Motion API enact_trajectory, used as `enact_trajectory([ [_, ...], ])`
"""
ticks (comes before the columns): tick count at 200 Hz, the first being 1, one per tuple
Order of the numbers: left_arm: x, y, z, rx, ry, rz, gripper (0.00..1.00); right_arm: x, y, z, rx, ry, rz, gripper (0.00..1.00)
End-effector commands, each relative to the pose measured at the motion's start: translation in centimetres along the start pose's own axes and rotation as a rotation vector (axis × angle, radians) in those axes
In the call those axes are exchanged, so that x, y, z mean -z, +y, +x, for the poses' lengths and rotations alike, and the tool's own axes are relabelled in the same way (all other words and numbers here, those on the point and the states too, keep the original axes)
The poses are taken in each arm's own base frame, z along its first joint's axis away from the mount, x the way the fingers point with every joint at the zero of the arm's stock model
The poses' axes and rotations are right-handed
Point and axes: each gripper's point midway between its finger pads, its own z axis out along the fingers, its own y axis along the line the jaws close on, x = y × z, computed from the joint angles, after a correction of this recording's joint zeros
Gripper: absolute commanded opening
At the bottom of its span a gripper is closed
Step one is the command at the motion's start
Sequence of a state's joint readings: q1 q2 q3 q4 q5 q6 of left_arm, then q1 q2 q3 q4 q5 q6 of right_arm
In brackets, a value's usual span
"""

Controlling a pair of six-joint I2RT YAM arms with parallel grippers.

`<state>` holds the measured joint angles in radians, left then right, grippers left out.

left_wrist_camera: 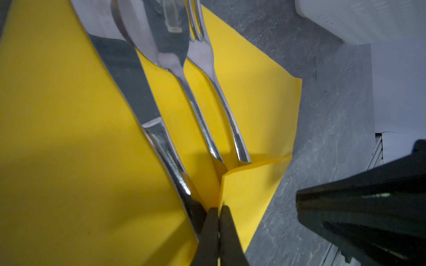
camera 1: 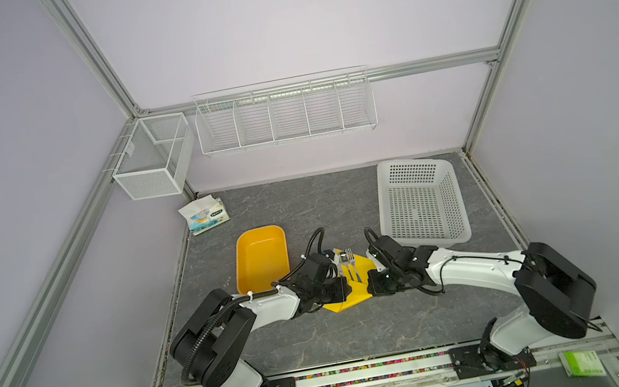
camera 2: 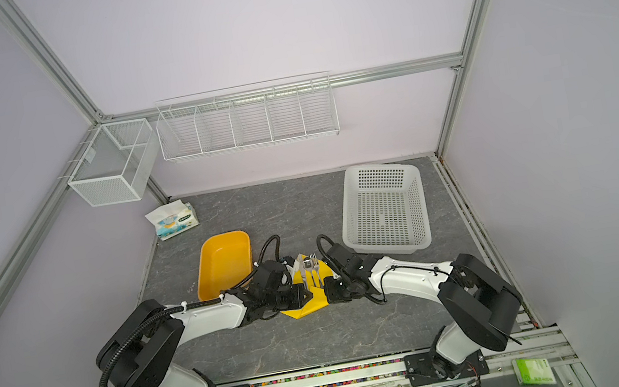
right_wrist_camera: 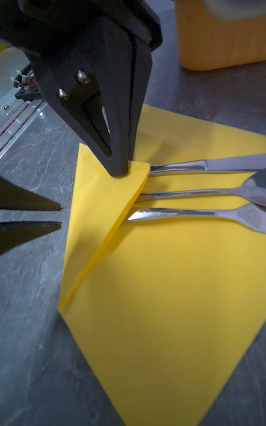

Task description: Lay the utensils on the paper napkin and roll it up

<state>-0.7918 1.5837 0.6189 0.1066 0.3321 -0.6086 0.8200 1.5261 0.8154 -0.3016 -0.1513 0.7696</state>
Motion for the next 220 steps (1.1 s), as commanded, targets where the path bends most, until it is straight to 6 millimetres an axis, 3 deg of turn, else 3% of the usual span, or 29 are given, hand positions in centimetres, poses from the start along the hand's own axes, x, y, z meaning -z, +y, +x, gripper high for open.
enact_trajectory([
  [1, 0.2, 0.6, 0.3, 0.001, 0.004, -0.016, 0.04, -0.7, 0.0, 0.1, 0.009, 0.020, 0.015, 0.13],
  [134, 1.3, -0.2, -0.1, -0.010, -0.011, -0.008, 0.14, -2.3, -2.2, 1.0, 0.008, 0.085, 0.110, 0.12],
  [155, 1.4, -0.1, 0.0, -0.011, -0.002, -0.018, 0.22, -2.1, -2.0, 1.0, 0.007, 0.082, 0.107, 0.12],
  [177, 2.7, -0.6, -0.8, -0.005, -0.046, -0.020, 0.25, -2.1, -2.0, 1.0, 0.008, 0.083, 0.109, 0.12],
  [206, 5.8, -1.6, -2.3, -0.014, -0.143, -0.029, 0.27, -2.0, -2.1, 1.0, 0.004, 0.081, 0.108, 0.12],
  [220, 6.5, -2.8, -2.4, -0.040, -0.152, 0.022, 0.19, -2.1, -2.1, 1.0, 0.003, 0.082, 0.109, 0.12],
])
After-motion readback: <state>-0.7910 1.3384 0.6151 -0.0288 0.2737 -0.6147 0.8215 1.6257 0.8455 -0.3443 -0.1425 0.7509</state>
